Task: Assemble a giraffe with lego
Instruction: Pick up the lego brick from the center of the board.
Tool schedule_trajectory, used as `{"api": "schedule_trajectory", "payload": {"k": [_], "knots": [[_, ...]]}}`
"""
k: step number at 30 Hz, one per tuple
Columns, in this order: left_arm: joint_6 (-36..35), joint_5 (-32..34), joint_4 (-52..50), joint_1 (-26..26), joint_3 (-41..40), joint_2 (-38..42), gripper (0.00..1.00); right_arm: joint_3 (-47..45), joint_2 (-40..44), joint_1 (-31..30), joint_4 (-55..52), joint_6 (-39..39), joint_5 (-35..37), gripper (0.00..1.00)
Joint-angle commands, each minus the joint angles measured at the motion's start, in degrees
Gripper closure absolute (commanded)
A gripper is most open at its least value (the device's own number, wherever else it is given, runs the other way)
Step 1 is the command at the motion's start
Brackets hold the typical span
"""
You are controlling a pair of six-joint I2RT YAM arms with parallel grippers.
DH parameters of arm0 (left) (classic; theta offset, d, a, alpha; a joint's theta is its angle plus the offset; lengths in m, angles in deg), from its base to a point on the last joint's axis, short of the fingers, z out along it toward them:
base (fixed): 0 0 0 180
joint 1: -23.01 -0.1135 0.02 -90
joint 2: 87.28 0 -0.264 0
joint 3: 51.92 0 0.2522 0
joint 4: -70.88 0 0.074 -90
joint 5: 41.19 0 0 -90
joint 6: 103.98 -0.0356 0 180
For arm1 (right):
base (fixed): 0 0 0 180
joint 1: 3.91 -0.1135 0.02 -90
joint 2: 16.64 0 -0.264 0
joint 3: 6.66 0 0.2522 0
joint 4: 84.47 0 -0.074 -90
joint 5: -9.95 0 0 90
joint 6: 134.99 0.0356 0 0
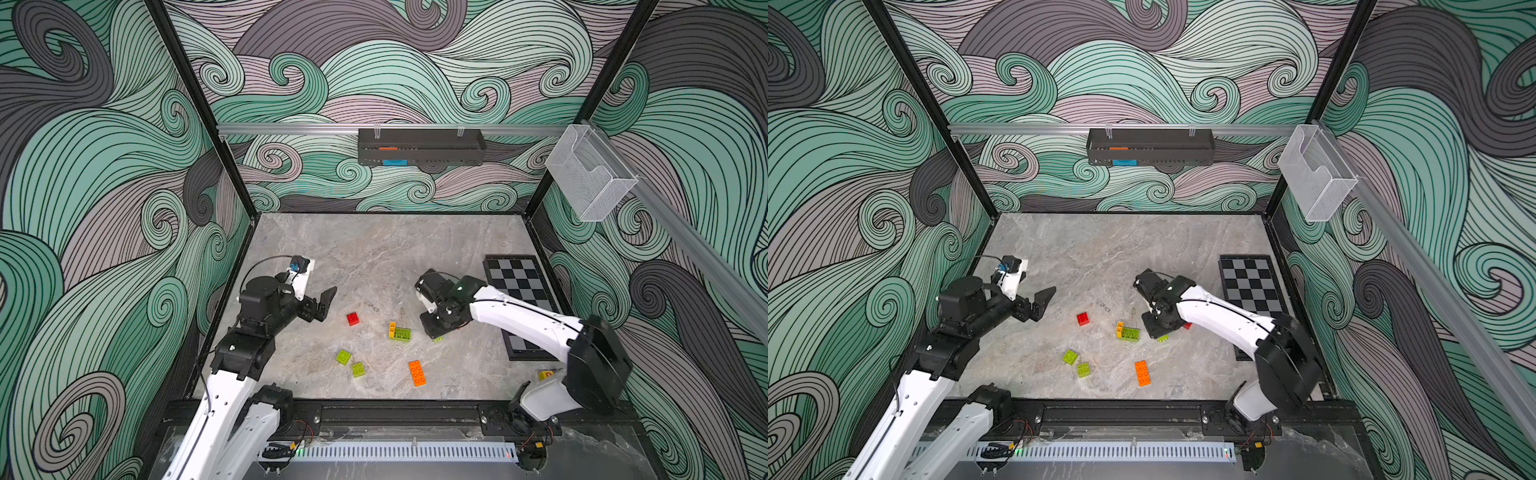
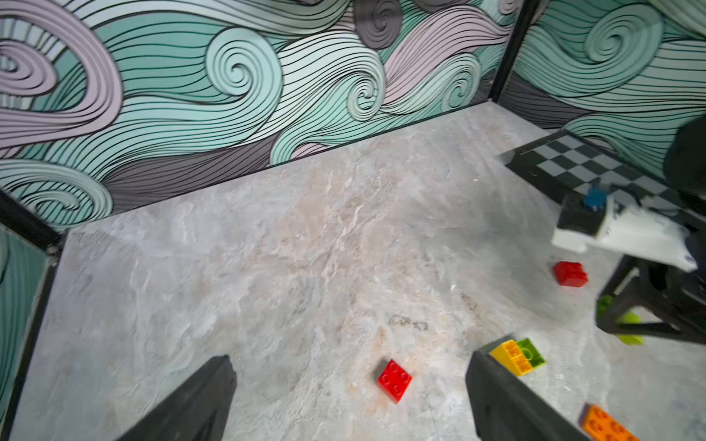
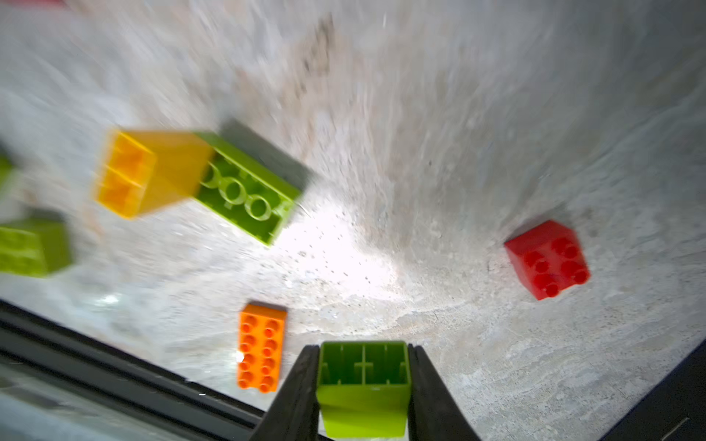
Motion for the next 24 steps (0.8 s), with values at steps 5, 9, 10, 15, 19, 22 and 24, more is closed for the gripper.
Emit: {"api": "schedule_trajectory", "payload": {"k": [5,9,10,15,19,22,24], "knots": [[-3.3,-11.0,0.7,8.5,13.1,-14.6,0.01,6.9,10.1,8.1,5.1,11.7,-10.3,0.83],[-4.0,-14.3,3.8,13.5,18.6,-21.4,0.01,1.2,17.8,14.2,18.8,25.0,-17.7,0.85],[-3.9,-15.2,5.4,14.9,19.3,-22.7,0.01,-1.4,19.7,15.4,23.2,29.3,-18.9,0.85],[-2.4,-16.5,8.8,20.0,23.8,-29.0,0.01,-9.8,24.0,18.3,40.1,45.5,-22.6,0.92],[-2.6,-13.5,9.9,23.6,25.8,-33.0,0.02,-10.7,23.1,18.2,44.9,49.9,-24.9,0.93],[-1.6,-12.0,8.9,25.3,28.2,-35.6,0.04,-11.6,23.3,18.1,47.5,53.1,-25.7,0.93],[-1.5,-11.5,9.1,26.4,29.0,-36.9,0.05,-11.7,23.4,17.7,48.6,53.7,-25.7,0.93]]}}
